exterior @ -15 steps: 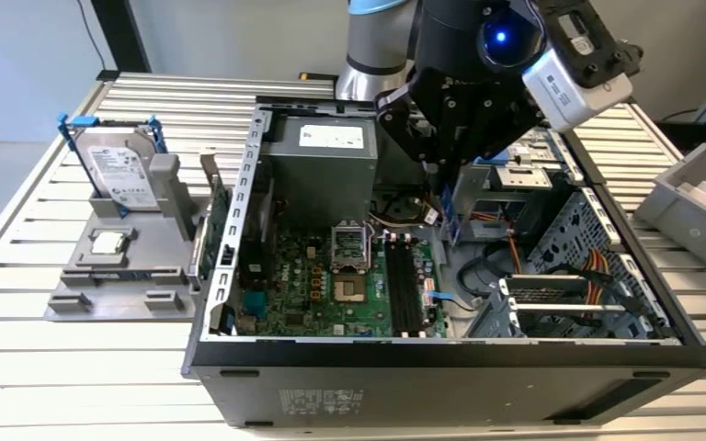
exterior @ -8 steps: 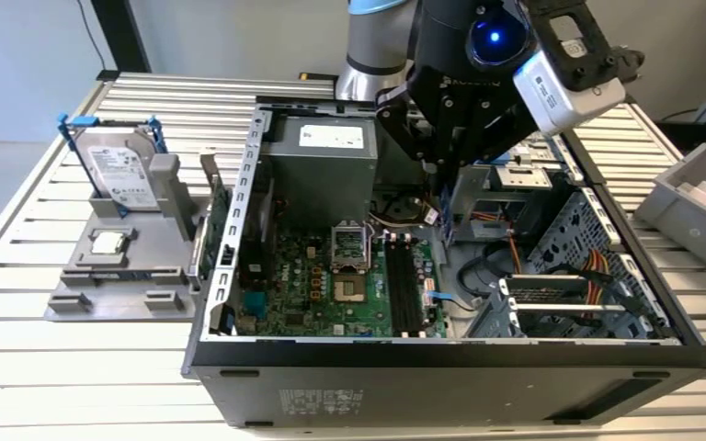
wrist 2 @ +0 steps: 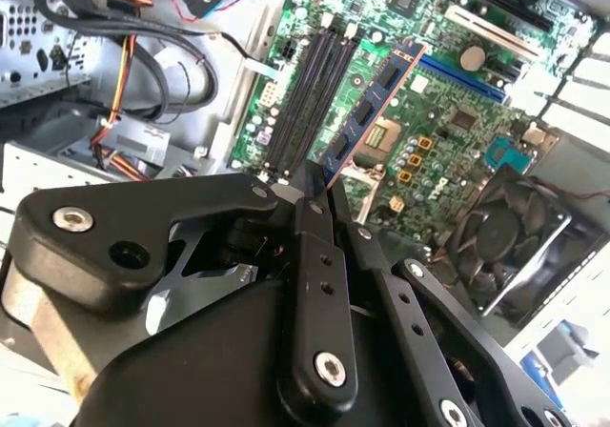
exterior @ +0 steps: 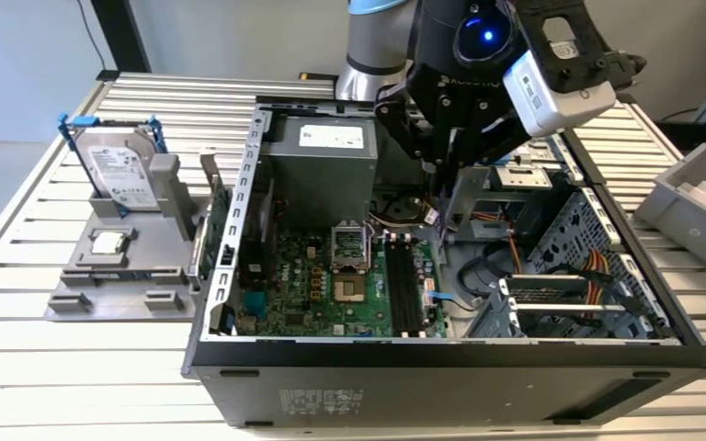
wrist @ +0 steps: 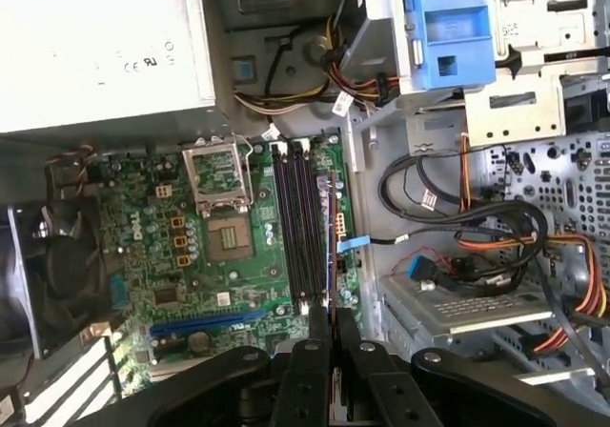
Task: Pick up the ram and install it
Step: 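Insert the ram into the slot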
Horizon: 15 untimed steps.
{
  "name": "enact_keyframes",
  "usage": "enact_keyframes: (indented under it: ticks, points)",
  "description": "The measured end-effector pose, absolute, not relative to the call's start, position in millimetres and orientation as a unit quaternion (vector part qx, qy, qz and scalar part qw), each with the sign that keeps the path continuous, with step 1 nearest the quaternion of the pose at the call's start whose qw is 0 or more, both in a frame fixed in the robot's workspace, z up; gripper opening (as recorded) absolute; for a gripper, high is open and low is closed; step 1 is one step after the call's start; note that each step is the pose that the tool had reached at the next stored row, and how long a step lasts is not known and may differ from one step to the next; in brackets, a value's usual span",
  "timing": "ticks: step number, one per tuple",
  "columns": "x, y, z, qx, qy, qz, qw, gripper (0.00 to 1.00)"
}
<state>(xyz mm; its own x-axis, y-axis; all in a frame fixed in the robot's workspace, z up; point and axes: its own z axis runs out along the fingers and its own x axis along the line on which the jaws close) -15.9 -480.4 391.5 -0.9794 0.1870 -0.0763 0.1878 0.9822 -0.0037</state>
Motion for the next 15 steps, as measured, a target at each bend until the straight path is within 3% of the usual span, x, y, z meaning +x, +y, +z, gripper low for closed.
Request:
enact_keyframes:
  ticks: [15]
  points:
    - [-15.9, -480.3, 391.3, 0.095, 0.995, -0.006, 0.038, 0.0]
